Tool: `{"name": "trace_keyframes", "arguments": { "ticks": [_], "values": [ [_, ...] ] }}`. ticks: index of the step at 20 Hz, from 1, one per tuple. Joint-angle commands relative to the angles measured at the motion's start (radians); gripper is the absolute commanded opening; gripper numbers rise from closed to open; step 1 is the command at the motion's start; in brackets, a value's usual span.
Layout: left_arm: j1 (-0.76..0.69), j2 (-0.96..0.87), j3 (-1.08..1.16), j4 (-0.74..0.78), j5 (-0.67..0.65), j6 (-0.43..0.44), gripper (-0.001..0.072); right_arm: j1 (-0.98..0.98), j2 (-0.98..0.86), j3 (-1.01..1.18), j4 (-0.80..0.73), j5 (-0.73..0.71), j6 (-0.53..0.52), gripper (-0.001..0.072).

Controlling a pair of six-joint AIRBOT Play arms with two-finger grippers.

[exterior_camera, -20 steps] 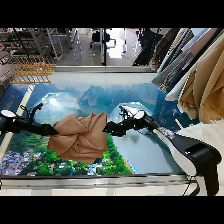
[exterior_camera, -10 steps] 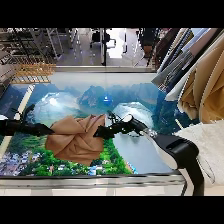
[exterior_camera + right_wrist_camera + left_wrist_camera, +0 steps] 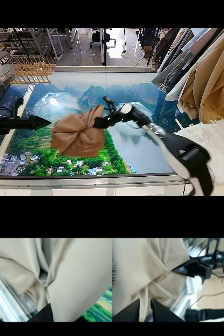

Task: Fold the clothes and pants, and hang the long-sleeved shirts on hangers.

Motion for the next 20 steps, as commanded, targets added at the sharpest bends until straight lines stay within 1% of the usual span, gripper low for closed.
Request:
{"name": "trace_keyframes", "arguments": {
  "ticks": [1, 2, 5, 9, 15, 17, 20],
  "values": [
    [0.014, 0.089, 0.001, -0.09, -0.019, -0.049, 0.016, -0.114, 0.196, 0.012, -0.108, 0.063, 0.129, 0.002],
    [0.014, 0.116, 0.001, -0.09, -0.019, -0.072, 0.0161, -0.161, 0.243, 0.014, -0.108, 0.072, 0.158, 0.002],
    [0.009, 0.174, 0.001, -0.09, -0.02, -0.079, 0.016, -0.316, 0.33, 0.056, -0.109, 0.136, 0.193, 0.002],
    [-0.009, 0.199, 0.0, -0.09, -0.072, -0.078, 0.0161, -0.537, 0.348, 0.143, -0.108, 0.183, 0.235, 0.002],
    [-0.036, 0.199, 0.0, -0.09, -0.121, -0.077, 0.0161, -0.896, 0.348, 0.237, -0.118, 0.259, 0.225, 0.002],
    [-0.049, 0.198, 0.0, -0.09, -0.124, -0.062, 0.0161, -1.009, 0.348, 0.259, -0.117, 0.278, 0.217, 0.002],
    [-0.073, 0.198, 0.0, -0.09, -0.123, -0.062, 0.0161, -1.139, 0.348, 0.28, -0.125, 0.356, 0.171, 0.002]
  ]
}}
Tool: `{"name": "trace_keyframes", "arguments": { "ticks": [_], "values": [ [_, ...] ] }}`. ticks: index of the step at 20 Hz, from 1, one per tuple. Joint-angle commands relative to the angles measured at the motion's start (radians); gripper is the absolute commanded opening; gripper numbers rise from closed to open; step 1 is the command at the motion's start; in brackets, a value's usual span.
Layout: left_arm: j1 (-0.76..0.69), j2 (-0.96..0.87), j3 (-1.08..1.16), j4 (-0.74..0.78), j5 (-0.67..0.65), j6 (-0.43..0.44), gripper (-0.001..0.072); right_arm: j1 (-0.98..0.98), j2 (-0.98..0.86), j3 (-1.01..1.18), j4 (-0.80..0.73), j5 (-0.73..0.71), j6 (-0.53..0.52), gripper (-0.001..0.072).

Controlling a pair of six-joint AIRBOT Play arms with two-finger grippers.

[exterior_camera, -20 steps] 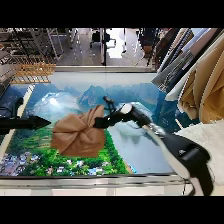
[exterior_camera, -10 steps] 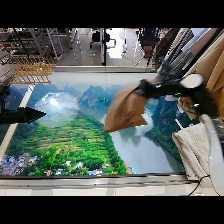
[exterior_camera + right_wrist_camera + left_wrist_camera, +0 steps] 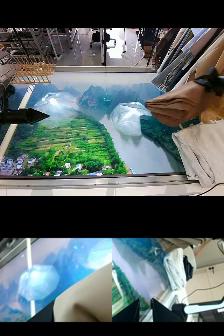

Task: Fold the clothes and pants, and hang the long-sleeved shirts on hangers.

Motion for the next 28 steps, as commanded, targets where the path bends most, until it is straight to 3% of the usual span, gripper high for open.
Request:
{"name": "trace_keyframes", "arguments": {
  "ticks": [1, 5, 9, 11, 15, 20, 21, 22, 23, 24, 26, 28],
  "values": [
    [-0.027, 0.001, 0.0, 0.0, -0.008, 0.007, 0.016, -0.175, 0.004, 0.024, -0.028, 0.108, -0.051, 0.002],
    [-0.036, 0.001, 0.0, 0.0, -0.008, 0.006, 0.0161, -0.328, 0.027, 0.024, -0.244, 0.298, -0.142, 0.002],
    [-0.036, 0.001, 0.0, 0.0, -0.009, 0.006, 0.0161, -0.535, 0.03, -0.04, -0.328, 0.534, -0.215, 0.0021],
    [-0.036, 0.001, 0.0, 0.0, -0.01, 0.006, 0.016, -0.63, 0.05, -0.141, -0.339, 0.532, -0.194, 0.0021],
    [-0.036, 0.001, 0.0, -0.001, -0.016, 0.006, 0.016, -0.73, 0.056, -0.378, -0.418, 0.521, -0.247, 0.0022],
    [-0.036, 0.001, 0.0, -0.001, -0.016, 0.005, 0.016, -0.757, 0.048, -0.58, -0.61, 0.3, -0.246, 0.0026],
    [-0.036, 0.001, 0.0, -0.001, -0.016, 0.005, 0.0161, -0.757, 0.035, -0.582, -0.611, 0.265, -0.245, 0.0083],
    [-0.036, 0.001, 0.0, -0.002, -0.016, 0.005, 0.016, -0.757, 0.026, -0.58, -0.612, 0.246, -0.234, 0.0234],
    [-0.036, 0.001, 0.0, -0.002, -0.016, -0.008, 0.0161, -0.756, 0.021, -0.579, -0.619, 0.231, -0.219, 0.0461],
    [-0.036, 0.001, 0.0, -0.002, -0.016, -0.03, 0.016, -0.756, 0.019, -0.579, -0.628, 0.222, -0.215, 0.0642],
    [-0.036, 0.002, 0.0, -0.001, -0.017, -0.061, 0.0161, -0.755, 0.02, -0.547, -0.64, 0.247, -0.173, 0.0676],
    [-0.033, 0.002, 0.002, 0.006, -0.024, -0.062, 0.0161, -0.739, 0.02, -0.462, -0.639, 0.326, -0.129, 0.0616]
  ]
}}
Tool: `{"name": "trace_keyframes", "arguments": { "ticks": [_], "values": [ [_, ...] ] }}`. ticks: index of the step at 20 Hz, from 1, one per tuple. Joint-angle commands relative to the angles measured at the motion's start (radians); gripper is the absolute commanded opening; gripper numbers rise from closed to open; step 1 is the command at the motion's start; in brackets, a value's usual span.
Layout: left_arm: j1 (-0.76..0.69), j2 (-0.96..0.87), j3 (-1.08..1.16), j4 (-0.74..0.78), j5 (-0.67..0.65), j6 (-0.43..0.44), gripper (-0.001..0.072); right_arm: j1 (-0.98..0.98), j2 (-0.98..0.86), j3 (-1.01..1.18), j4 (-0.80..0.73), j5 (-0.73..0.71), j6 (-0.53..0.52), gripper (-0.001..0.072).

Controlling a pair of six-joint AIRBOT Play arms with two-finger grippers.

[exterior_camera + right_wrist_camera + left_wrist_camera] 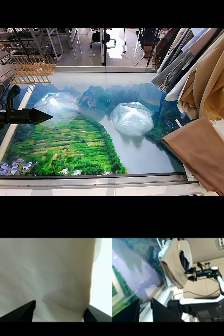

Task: Fold the clothes and pants, and hang the long-sleeved shirts on hangers.

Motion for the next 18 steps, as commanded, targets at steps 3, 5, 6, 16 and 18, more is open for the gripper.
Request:
{"name": "trace_keyframes", "arguments": {
  "ticks": [3, 5, 6, 16, 18],
  "values": [
    [0.006, 0.006, 0.079, 0.313, 0.045, -0.098, 0.0152, 0.108, -0.003, 0.229, 0.06, 0.129, 0.095, 0.0622],
    [0.0, 0.035, 0.161, 0.708, 0.145, -0.299, 0.0115, 0.229, -0.003, 0.294, 0.157, 0.116, 0.096, 0.0638],
    [-0.001, 0.058, 0.189, 0.883, 0.175, -0.404, 0.0115, 0.31, -0.003, 0.299, 0.198, 0.096, 0.096, 0.0638],
    [0.011, 0.226, 0.206, 1.213, 0.3, -0.547, 0.012, 1.18, -0.009, 0.131, 0.064, -0.317, 0.039, 0.0631],
    [0.011, 0.221, 0.206, 1.213, 0.3, -0.547, 0.012, 1.263, -0.008, 0.131, 0.015, -0.474, -0.036, 0.0546]
  ]
}}
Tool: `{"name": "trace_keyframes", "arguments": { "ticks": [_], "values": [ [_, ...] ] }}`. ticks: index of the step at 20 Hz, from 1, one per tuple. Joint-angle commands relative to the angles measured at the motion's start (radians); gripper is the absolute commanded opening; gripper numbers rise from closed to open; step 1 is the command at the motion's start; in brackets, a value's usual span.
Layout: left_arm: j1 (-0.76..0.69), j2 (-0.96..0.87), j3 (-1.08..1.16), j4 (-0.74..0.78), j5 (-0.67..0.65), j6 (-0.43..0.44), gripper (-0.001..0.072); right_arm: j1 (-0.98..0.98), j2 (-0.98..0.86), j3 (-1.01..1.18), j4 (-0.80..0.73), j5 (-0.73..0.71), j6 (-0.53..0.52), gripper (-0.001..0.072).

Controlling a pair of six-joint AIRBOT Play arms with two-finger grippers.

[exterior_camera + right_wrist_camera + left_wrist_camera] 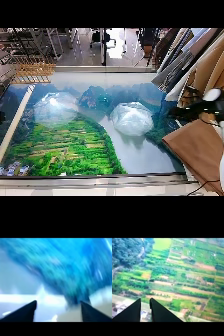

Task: Fold the clothes and pants, and hang the long-sleeved shirts on hangers.

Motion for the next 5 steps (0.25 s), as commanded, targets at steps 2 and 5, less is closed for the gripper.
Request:
{"name": "trace_keyframes", "arguments": {
  "ticks": [2, 5],
  "values": [
    [0.001, 0.001, 0.002, 0.035, 0.014, -0.016, 0.012, 0.203, -0.001, -0.018, -0.091, -0.338, -0.136, 0.0034],
    [0.001, 0.001, 0.002, 0.035, 0.014, -0.016, 0.012, 0.227, 0.005, -0.017, -0.078, -0.433, -0.123, 0.0065]
  ]
}}
